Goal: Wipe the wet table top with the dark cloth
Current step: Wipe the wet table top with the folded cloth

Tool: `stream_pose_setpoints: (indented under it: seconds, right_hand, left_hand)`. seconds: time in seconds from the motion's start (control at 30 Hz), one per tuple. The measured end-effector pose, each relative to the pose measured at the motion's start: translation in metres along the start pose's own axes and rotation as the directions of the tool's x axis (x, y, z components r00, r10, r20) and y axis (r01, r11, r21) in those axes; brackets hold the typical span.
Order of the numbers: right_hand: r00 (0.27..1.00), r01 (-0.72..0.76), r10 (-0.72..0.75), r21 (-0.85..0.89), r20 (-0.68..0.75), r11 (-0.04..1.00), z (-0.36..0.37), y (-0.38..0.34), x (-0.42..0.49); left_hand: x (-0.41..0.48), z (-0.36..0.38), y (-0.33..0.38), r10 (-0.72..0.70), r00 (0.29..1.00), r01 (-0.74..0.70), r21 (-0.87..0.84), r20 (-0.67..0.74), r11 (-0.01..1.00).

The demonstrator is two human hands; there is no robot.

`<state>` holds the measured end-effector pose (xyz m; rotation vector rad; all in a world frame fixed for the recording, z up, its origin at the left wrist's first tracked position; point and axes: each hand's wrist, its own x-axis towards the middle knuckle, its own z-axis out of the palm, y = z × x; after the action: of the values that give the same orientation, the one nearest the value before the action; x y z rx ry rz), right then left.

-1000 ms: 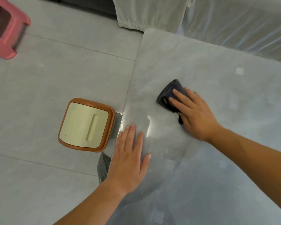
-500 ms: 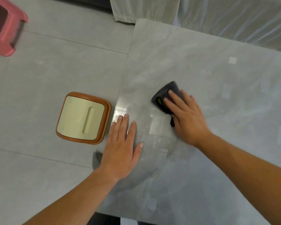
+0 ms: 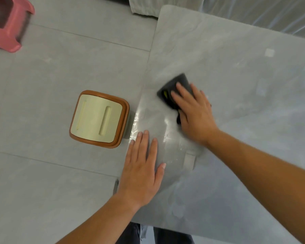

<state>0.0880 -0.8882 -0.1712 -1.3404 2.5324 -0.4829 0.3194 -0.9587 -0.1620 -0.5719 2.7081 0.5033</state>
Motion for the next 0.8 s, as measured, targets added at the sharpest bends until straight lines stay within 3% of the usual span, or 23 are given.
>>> stream_pose_setpoints:
  seconds: [0.07,0.13,0.2,0.27,0.37,0.43,0.5,0.57,0.63,0.73,0.8]
  right_hand:
    - [0.992,-0.129,0.129,0.028,-0.008,0.991,0.003,-0.014,0.037]
    - [0.994,-0.111,0.111,-0.004,-0.003,0.994,0.015,-0.029,0.037]
    - [0.992,0.113,-0.110,-0.034,0.067,0.993,0.025,-0.037,0.011]
    - [0.932,0.321,-0.309,-0.036,0.191,0.946,0.022,-0.035,-0.014]
    - [0.871,0.453,-0.432,-0.044,0.235,0.890,0.009,-0.014,0.012]
    - [0.927,0.354,-0.342,-0.058,0.156,0.933,0.005,-0.004,0.037]
    - [0.990,0.127,-0.126,-0.016,0.059,0.992,0.009,-0.016,0.047]
    - [1.000,0.002,-0.002,0.003,-0.029,1.000,0.022,-0.041,0.031]
    - [0.995,0.096,-0.097,-0.014,-0.015,0.995,0.032,-0.054,-0.005]
    - [0.944,0.305,-0.295,-0.053,0.148,0.951,0.021,-0.030,-0.050]
    - [0.946,0.306,-0.292,-0.091,0.143,0.948,0.007,0.000,-0.052]
  left_hand:
    - [0.001,0.002,-0.002,0.013,1.000,-0.013,-0.011,-0.004,1.000]
    - [0.000,0.002,-0.004,0.023,1.000,-0.023,-0.015,-0.002,1.000]
    - [-0.004,0.001,-0.005,0.028,1.000,-0.028,-0.017,0.006,0.999]
    - [-0.009,-0.001,-0.007,0.015,1.000,-0.015,-0.022,0.011,1.000]
    - [-0.016,-0.002,-0.010,0.019,1.000,-0.019,-0.023,0.014,1.000]
    - [-0.019,-0.001,-0.013,0.044,0.999,-0.043,-0.016,0.031,0.999]
    - [-0.020,0.001,-0.017,0.049,0.998,-0.049,-0.003,0.031,0.999]
    - [-0.019,0.001,-0.019,0.059,0.998,-0.059,-0.003,0.027,0.998]
    - [-0.020,0.002,-0.021,0.070,0.997,-0.070,-0.004,0.022,0.998]
    - [-0.024,0.001,-0.025,0.077,0.997,-0.078,0.022,0.030,0.997]
    - [-0.028,0.002,-0.026,0.089,0.995,-0.090,0.029,0.037,0.995]
